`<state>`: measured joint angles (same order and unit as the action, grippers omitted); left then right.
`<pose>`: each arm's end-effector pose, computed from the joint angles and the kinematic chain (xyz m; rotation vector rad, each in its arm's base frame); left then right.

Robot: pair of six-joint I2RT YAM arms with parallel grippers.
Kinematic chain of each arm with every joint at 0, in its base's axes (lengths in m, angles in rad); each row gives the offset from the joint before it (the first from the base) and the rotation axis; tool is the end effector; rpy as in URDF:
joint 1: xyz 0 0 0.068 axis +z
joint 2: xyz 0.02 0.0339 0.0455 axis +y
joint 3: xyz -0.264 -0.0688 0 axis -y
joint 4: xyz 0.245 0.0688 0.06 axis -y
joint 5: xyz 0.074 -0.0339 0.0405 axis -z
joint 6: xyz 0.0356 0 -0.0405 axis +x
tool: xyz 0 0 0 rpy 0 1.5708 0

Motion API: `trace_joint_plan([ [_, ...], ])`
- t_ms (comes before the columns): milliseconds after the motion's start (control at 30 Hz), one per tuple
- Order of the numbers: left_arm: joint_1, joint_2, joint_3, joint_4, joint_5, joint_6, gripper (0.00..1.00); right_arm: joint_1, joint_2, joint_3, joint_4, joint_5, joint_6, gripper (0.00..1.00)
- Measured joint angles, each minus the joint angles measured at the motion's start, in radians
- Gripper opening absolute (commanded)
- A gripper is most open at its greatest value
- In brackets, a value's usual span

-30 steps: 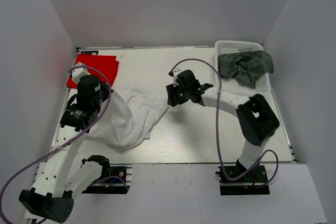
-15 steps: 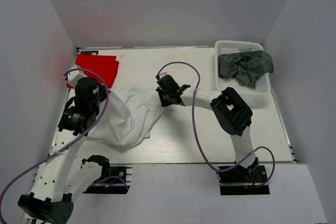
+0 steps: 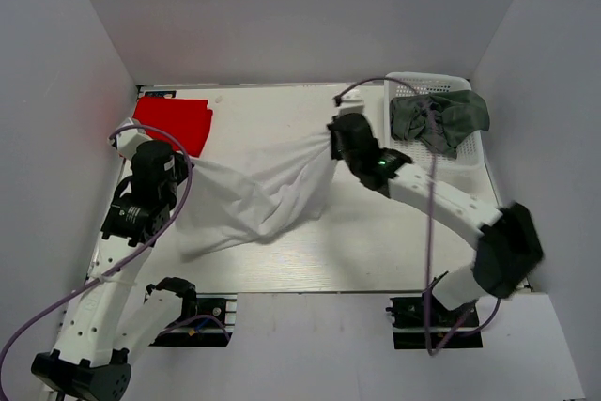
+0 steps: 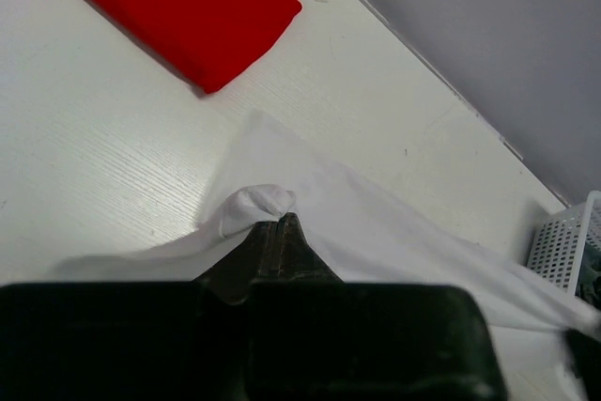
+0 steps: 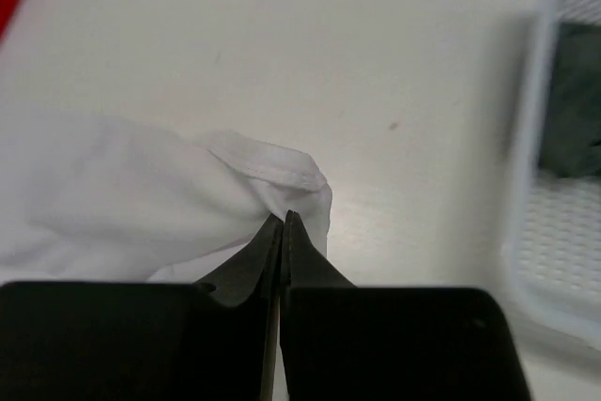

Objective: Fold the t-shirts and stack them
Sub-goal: Flatten out the tshirt

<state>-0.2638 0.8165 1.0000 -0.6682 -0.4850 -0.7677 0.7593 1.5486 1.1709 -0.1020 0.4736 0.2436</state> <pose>0.1612 -0.0263 0.3604 -0.7789 1.8414 -0.1631 0.2707 0.2345 0.2941 -0.2240 1.9849 0.1584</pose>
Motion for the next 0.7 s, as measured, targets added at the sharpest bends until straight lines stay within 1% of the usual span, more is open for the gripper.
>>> trace_joint_plan([
  [167,0.000,-0.033,0.021,-0.010,-0.015,0.000,0.00,-0.053,-0.371,-0.095,0.095,0.173,-0.070,0.00],
  [300,0.000,-0.068,0.093,-0.046,-0.054,-0.009,0.00,-0.060,-0.574,-0.130,0.105,0.289,-0.147,0.00],
  [533,0.000,-0.238,0.150,-0.050,-0.075,-0.014,0.00,-0.063,-0.826,-0.116,0.098,0.334,-0.256,0.00],
  [633,0.000,-0.273,0.184,-0.040,-0.074,-0.007,0.00,-0.063,-0.866,-0.081,0.098,0.336,-0.277,0.00],
  [700,0.000,-0.271,0.204,-0.026,-0.075,-0.003,0.00,-0.063,-0.864,-0.067,0.096,0.340,-0.278,0.00],
])
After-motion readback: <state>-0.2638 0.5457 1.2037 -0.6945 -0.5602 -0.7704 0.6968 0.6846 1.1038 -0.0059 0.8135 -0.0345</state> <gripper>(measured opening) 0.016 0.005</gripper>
